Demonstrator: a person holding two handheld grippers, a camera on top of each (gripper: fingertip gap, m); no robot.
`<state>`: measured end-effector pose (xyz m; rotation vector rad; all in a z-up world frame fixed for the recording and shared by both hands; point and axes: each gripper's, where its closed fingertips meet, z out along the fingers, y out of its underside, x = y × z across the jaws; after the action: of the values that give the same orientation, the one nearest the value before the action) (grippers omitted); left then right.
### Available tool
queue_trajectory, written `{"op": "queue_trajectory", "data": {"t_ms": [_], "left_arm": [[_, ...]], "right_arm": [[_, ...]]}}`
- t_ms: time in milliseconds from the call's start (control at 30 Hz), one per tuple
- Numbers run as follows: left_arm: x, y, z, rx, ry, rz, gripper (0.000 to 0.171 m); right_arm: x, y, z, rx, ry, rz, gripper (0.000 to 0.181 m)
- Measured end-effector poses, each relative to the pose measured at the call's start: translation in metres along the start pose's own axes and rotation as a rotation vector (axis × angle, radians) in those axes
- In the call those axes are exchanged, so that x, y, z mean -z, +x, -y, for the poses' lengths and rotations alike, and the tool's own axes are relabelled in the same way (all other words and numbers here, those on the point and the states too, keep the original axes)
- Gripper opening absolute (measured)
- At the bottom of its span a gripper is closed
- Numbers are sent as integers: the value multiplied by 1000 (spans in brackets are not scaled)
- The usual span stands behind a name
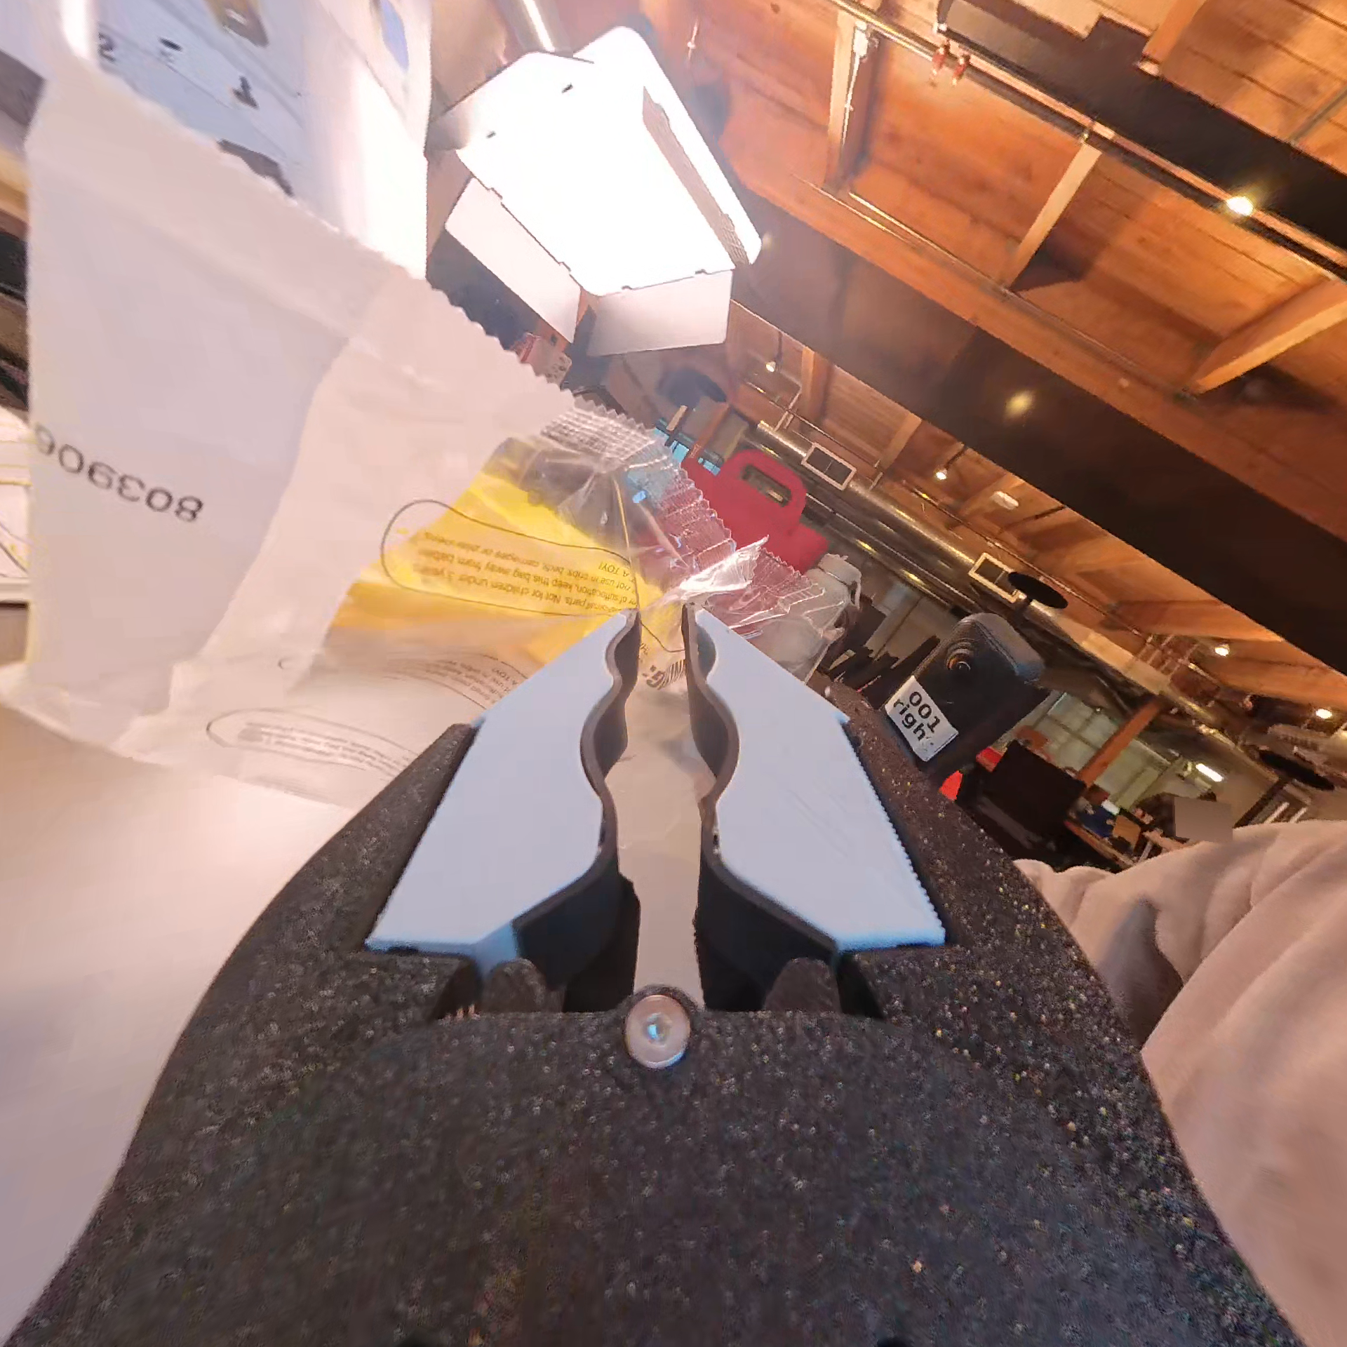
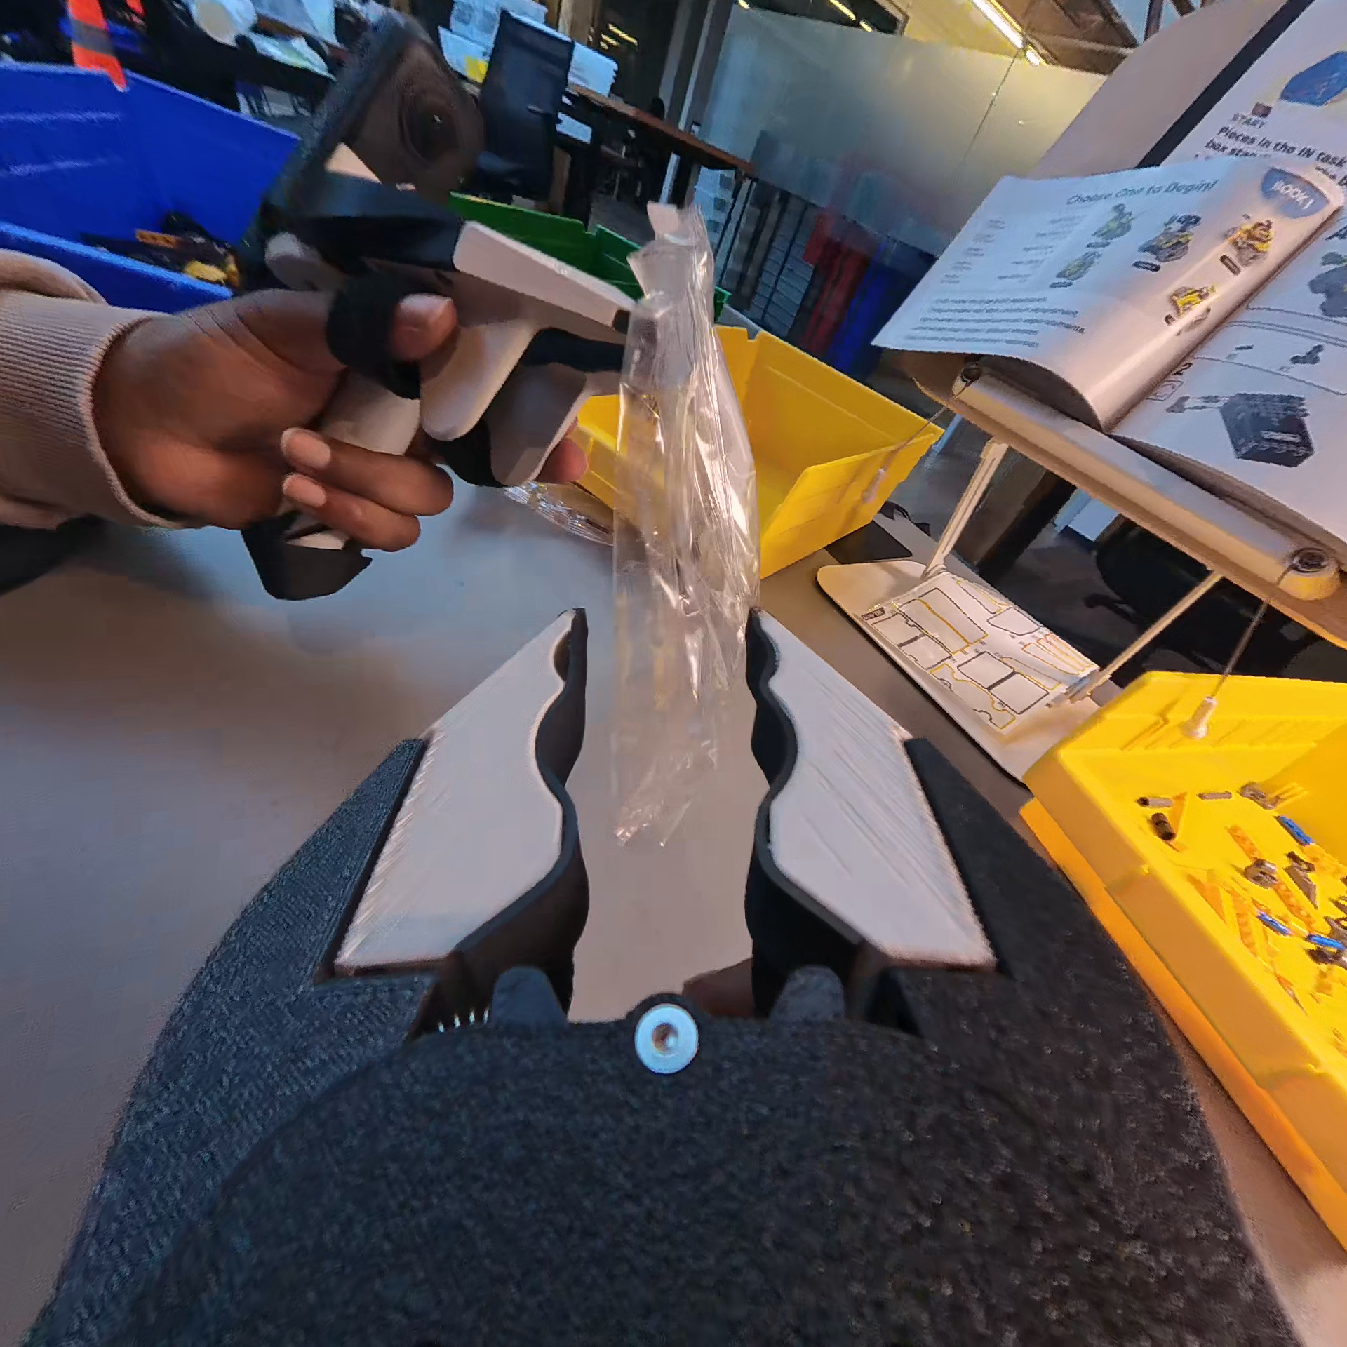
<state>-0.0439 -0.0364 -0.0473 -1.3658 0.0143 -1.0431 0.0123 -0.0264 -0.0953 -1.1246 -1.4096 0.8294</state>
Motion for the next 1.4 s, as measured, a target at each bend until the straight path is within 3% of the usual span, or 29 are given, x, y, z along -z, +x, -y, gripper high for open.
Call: {"op": "queue_trajectory", "data": {"t_ms": [300,400,467,567,633,700,767,833,867,900,933,1000,1100,1233,1400], "left_arm": [[-14,33,-29,-203,-74,6,10],[-18,41,-39,-252,-108,-7,10],[-18,44,-39,-301,-125,-7,11],[-10,39,-24,-509,-130,38,11],[2,31,4,-752,-91,117,12],[19,17,35,-870,-44,218,19],[30,1,50,-762,-56,235,37],[32,-9,39,-531,-137,143,67],[32,-6,25,-399,-198,44,67],[32,-1,10,-266,-264,-59,64],[33,2,1,-162,-307,-132,50],[34,-6,-10,-70,-342,-144,3],[35,-29,-18,17,-363,-54,0],[39,-53,-11,123,-294,47,0],[42,-67,-9,178,-255,99,0]], "right_arm": [[-2,9,-17,34,-60,-40,44],[0,1,-13,57,-24,-8,30],[3,1,-9,94,-8,-18,11],[7,-2,-2,32,23,28,0],[11,-1,5,-128,68,83,0],[16,1,12,-326,120,163,0],[18,-2,14,-526,138,280,0],[19,-10,14,-697,141,404,0],[19,-15,13,-759,140,460,0],[19,-17,12,-810,141,492,0],[18,-18,10,-854,133,512,0],[17,-17,6,-908,129,530,0],[20,3,3,-923,168,452,5],[31,34,2,-819,217,299,12],[39,35,11,-693,246,288,12]]}}
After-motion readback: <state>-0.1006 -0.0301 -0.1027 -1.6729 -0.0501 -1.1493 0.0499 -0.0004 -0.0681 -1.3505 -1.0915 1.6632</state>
